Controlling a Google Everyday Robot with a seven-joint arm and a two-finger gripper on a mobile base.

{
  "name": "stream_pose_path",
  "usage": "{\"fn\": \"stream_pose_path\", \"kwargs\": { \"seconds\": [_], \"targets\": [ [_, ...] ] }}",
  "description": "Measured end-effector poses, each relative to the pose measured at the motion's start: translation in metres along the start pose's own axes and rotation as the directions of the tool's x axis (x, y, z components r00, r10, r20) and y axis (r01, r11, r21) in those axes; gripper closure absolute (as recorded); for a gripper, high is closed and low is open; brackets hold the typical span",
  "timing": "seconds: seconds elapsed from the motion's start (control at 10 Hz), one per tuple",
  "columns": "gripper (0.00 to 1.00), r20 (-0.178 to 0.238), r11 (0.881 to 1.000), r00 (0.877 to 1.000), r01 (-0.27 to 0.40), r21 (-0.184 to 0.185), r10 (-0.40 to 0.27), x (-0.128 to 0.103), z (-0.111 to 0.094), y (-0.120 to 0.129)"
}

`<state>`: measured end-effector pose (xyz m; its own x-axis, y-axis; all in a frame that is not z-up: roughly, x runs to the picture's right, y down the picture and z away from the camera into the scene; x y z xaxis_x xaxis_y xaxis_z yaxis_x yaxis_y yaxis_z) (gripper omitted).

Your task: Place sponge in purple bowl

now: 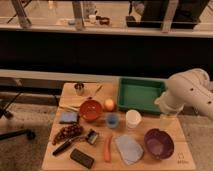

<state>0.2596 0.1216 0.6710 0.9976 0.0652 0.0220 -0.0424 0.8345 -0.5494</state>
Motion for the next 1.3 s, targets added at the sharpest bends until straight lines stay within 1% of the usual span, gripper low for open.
{"fn": "stream_pose_path", "kwargs": {
  "seconds": [0.4,0.8,1.3],
  "targets": [
    [0.20,0.065,0.999,0.997,0.042,-0.005,-0.041,-0.033,-0.011,0.018],
    [0.20,0.133,0.997,0.988,0.077,-0.008,-0.076,-0.071,-0.019,0.039],
    [0.20,0.205,0.997,0.975,0.081,0.003,-0.080,-0.113,-0.028,0.056]
  ]
}}
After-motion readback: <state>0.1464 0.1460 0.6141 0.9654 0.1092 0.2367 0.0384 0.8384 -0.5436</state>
